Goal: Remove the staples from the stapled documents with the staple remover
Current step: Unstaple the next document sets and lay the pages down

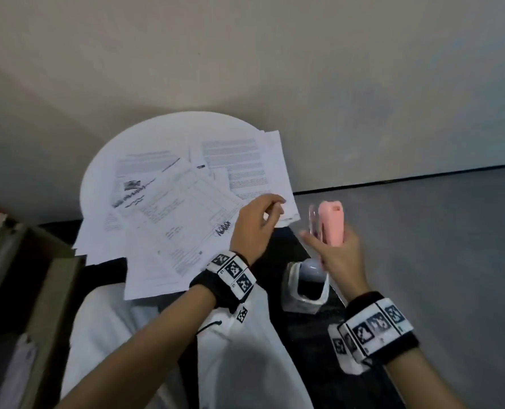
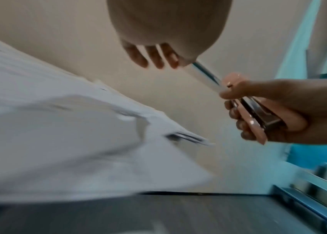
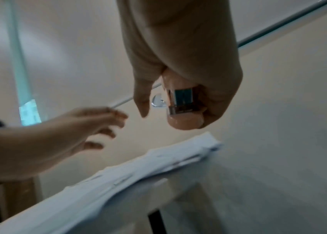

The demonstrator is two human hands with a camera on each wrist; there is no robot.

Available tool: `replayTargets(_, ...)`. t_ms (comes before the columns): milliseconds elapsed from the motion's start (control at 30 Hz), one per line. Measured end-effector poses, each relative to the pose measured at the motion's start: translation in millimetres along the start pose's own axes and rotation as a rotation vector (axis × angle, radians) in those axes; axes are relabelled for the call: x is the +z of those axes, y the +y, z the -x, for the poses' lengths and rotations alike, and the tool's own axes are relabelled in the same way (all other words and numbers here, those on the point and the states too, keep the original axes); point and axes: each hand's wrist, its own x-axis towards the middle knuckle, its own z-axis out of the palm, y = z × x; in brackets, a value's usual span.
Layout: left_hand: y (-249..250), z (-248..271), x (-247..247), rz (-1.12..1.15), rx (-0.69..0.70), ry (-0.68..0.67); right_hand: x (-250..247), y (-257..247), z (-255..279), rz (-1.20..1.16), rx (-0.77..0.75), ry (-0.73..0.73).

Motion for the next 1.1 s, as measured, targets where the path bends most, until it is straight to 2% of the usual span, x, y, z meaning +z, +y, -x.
replayTargets(67, -17, 10, -46, -0.232, -0.018, 0.217, 42, -27, -16, 0.026, -0.059, -0.076)
replayTargets(100, -31, 16, -67, -0.352, -0.113, 0.307, 63, -38, -24, 0.042, -0.084, -0.12)
replayTargets(200, -69, 32, -115, -0.543, -0.625, 0.466, 120, -63, -48, 0.239, -0.111, -0.228)
replayTargets(233, -78, 37, -126, -0.548, -0.744, 0.478, 136, -67, -56, 0.312, -0.107, -0.259)
replayTargets(267, -83, 41, -133, -0.54, -0.8, 0.462, 151, -69, -62, 0.38, -0.103, -0.283)
replayTargets(367, -95, 52, -141, -0.507, -0.823, 0.352, 182, -67, -77, 0.625, -0.111, -0.309)
replayTargets(467, -98, 58, -137, -0.463, -0.825, 0.356, 192, -64, -80, 0.671, -0.099, -0.225)
replayTargets(600, -93, 48, -139, -0.495, -0.905, 0.391, 181, -58, -72, 0.606, -0.106, -0.034)
replayTargets(700, -92, 39, -146, -0.456, -0.97, 0.377, 167, -50, -63, 0.551, -0.084, 0.035)
replayTargets(800, -92, 39, -149, -0.478, -0.955, 0.312, 156, -43, -60, 0.418, -0.014, 0.083)
replayTargets(933, -97, 53, -154, -0.532, -0.846, 0.249, 147, -44, -60, 0.197, 0.148, 0.1)
replayTargets(1100, -96, 58, -163, -0.533, -0.795, 0.211, 136, -59, -74, 0.125, 0.278, 0.003)
